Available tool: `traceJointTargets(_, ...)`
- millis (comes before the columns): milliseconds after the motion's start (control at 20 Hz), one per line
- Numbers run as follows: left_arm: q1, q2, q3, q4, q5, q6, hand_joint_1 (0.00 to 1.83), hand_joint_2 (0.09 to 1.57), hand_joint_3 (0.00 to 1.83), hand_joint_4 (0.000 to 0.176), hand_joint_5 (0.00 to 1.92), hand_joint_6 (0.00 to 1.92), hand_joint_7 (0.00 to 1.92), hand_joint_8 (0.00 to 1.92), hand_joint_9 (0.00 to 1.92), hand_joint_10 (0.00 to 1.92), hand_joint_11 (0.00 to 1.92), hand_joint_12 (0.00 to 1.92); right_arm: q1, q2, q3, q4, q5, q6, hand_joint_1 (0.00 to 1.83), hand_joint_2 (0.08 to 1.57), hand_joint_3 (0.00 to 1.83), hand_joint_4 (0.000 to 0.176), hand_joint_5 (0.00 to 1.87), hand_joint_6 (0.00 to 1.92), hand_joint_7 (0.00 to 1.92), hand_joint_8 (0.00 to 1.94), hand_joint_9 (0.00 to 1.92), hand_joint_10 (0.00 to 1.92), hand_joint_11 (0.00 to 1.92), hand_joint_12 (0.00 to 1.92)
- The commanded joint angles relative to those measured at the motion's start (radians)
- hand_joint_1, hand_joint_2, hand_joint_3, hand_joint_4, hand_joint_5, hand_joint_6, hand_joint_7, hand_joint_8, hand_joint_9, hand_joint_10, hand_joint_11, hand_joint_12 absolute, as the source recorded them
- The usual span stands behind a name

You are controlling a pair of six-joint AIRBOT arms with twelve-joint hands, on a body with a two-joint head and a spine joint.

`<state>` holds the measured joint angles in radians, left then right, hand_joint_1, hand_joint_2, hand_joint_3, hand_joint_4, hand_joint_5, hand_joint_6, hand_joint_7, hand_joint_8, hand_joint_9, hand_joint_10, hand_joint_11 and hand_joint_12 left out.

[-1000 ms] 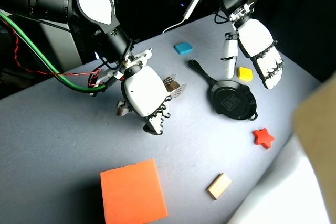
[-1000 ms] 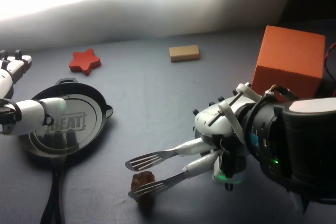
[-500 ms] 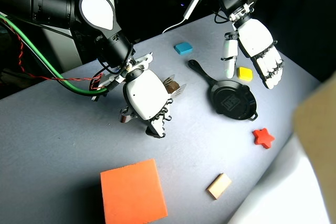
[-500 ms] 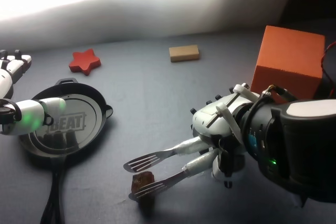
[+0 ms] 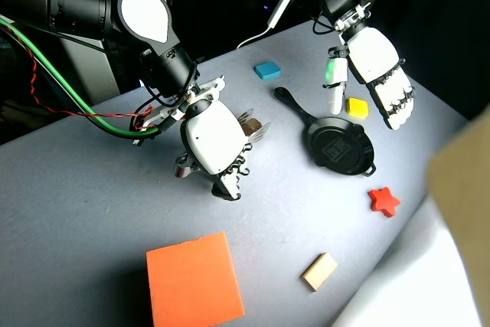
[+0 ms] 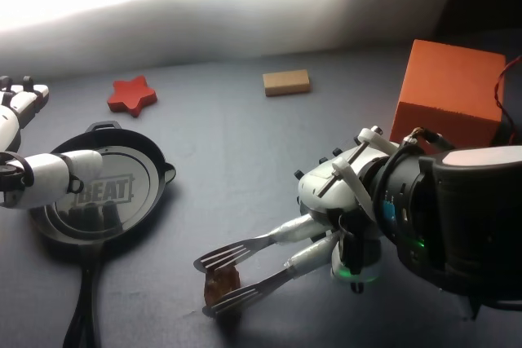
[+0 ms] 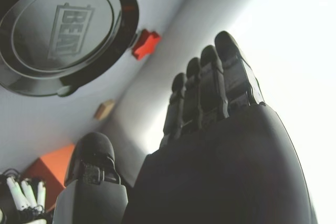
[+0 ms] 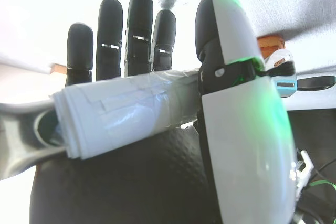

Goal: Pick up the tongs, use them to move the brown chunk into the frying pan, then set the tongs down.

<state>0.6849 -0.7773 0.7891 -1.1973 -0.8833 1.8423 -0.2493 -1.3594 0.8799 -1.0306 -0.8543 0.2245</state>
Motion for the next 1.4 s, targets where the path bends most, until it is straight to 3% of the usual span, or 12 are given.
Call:
traceJointTargets(0, -0.01, 0.006, 0.005, 0.046, -0.089, 0.004, 0.0, 1.18, 0.0, 0.021, 0.04, 0.0, 0.09, 0.0, 0.1, 0.0, 0.0, 0.42, 0.01, 0.005, -0.001, -0.039, 0.007, -0.016, 1.1, 1.16, 0.0, 0.0, 0.58, 0.61, 0.76, 0.27, 0.48, 0.83, 0.1, 1.67)
traceJointTargets(250, -0.014, 0.006, 0.004, 0.046, -0.089, 0.004, 0.0, 1.18, 0.0, 0.024, 0.02, 0.0, 0.07, 0.0, 0.08, 0.0, 0.0, 0.4, 0.022, 0.011, 0.0, -0.038, 0.007, -0.049, 1.08, 1.17, 0.0, 0.0, 0.57, 0.6, 0.76, 0.27, 0.47, 0.83, 0.1, 1.67)
traceJointTargets(350, -0.015, 0.006, 0.004, 0.045, -0.09, 0.004, 0.0, 1.18, 0.0, 0.016, 0.04, 0.01, 0.08, 0.0, 0.09, 0.0, 0.0, 0.41, 0.033, 0.01, 0.003, -0.038, 0.007, -0.056, 1.07, 1.17, 0.0, 0.0, 0.58, 0.6, 0.76, 0.27, 0.48, 0.83, 0.11, 1.67)
traceJointTargets(450, -0.016, 0.006, 0.004, 0.043, -0.091, 0.005, 0.0, 1.18, 0.0, 0.022, 0.06, 0.01, 0.11, 0.01, 0.11, 0.01, 0.0, 0.46, 0.048, 0.01, 0.006, -0.038, 0.007, -0.065, 1.08, 1.17, 0.0, 0.0, 0.59, 0.61, 0.77, 0.27, 0.49, 0.83, 0.12, 1.66)
traceJointTargets(550, -0.016, 0.006, 0.003, 0.043, -0.092, 0.005, 0.0, 1.18, 0.0, 0.015, 0.07, 0.01, 0.1, 0.0, 0.1, 0.0, 0.0, 0.45, 0.059, 0.01, 0.007, -0.038, 0.009, -0.072, 1.08, 1.17, 0.0, 0.0, 0.61, 0.6, 0.78, 0.27, 0.5, 0.82, 0.13, 1.65)
traceJointTargets(600, -0.016, 0.006, 0.003, 0.043, -0.092, 0.005, 0.0, 1.18, 0.0, 0.025, 0.05, 0.0, 0.1, 0.0, 0.11, 0.0, 0.0, 0.46, 0.061, 0.01, 0.008, -0.038, 0.01, -0.073, 1.09, 1.17, 0.0, 0.0, 0.63, 0.61, 0.8, 0.28, 0.51, 0.82, 0.14, 1.65)
traceJointTargets(900, -0.018, 0.006, 0.001, 0.043, -0.094, 0.005, 0.0, 1.18, 0.0, 0.014, 0.05, 0.0, 0.09, 0.0, 0.09, 0.0, 0.0, 0.39, 0.051, -0.004, 0.008, -0.038, 0.018, -0.083, 1.09, 1.18, 0.0, 0.0, 0.65, 0.58, 0.79, 0.29, 0.51, 0.83, 0.14, 1.66)
traceJointTargets(1350, -0.021, 0.005, 0.002, 0.039, -0.1, 0.011, 0.0, 1.18, 0.0, 0.018, 0.05, 0.0, 0.09, 0.0, 0.1, 0.0, 0.0, 0.43, 0.039, -0.014, 0.008, -0.028, 0.029, -0.105, 1.1, 1.16, 0.0, 0.0, 0.63, 0.57, 0.79, 0.29, 0.51, 0.84, 0.14, 1.66)
